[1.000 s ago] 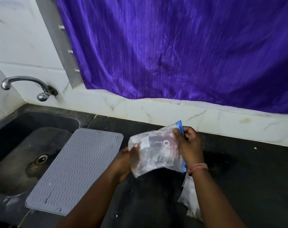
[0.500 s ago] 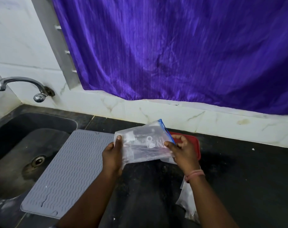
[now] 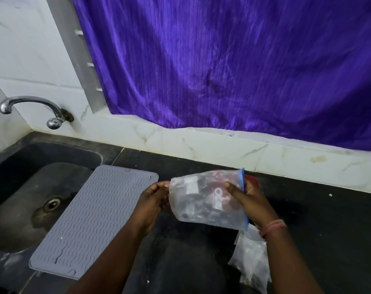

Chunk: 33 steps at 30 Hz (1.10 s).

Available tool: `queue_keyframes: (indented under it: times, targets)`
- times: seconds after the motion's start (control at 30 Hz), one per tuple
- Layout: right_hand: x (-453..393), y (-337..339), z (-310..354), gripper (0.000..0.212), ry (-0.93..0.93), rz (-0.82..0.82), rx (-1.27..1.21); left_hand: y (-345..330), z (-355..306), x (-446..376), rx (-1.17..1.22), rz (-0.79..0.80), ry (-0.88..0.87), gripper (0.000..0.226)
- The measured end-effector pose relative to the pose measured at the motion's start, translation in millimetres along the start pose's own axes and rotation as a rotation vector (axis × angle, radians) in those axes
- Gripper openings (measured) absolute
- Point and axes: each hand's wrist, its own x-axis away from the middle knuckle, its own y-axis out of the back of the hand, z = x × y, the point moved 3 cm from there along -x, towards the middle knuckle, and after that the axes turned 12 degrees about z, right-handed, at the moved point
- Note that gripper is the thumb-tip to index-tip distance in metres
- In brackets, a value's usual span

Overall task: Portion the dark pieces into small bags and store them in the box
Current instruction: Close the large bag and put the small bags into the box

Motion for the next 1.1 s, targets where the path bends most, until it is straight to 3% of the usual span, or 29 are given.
queue_keyframes:
  times: [0.07, 0.13, 0.27, 0.4, 0.5, 0.57, 0.7, 0.8, 0.9, 1.0, 1.1]
  targets:
    - [-2, -1, 5, 0.007, 0.047, -0.124, 0.083, -8, -2, 1, -0.023, 0.052, -0.008, 0.029]
    - [-6, -4, 2, 0.004, 0.066, -0.178, 0.115, -13, -5, 1, -0.057, 0.065, -0.017, 0.031]
    - [-8, -5, -2, 0.017, 0.048, -0.217, 0.105, -10, -7, -3, -0.111, 0.023, -0.023, 0.024]
    - [-9, -7, 0, 0.035, 0.086, -0.264, 0.044, 4, 5, -9, -0.078, -0.189, -0.049, 0.029]
    - [-12, -15, 1, 0.029, 0.095, -0.285, 0.001, -4, 15, -9, -0.118, -0.289, -0.008, 0.041]
    - [-13, -18, 3, 0.029, 0.106, -0.293, 0.023, -7, 19, -11, -0.136, -0.263, 0.040, 0.055]
    - [-14, -10, 2, 0.032, 0.131, -0.302, 0.091, -5, 19, -12, -0.017, -0.034, 0.179, 0.079]
    - [-15, -10, -4, 0.031, 0.042, -0.222, 0.052, -5, 13, -10, -0.059, -0.118, 0.079, 0.060]
    - [-14, -12, -17, 0.039, -0.092, -0.032, -0.066, 1, 7, -8, -0.004, -0.221, -0.014, 0.046]
    - [-3, -13, -24, 0.022, -0.250, 0.168, -0.134, 15, 4, -8, -0.003, -0.305, -0.044, 0.039]
    - [1, -14, -22, 0.012, -0.231, 0.131, -0.217, 24, 10, -7, 0.009, -0.383, -0.061, 0.025]
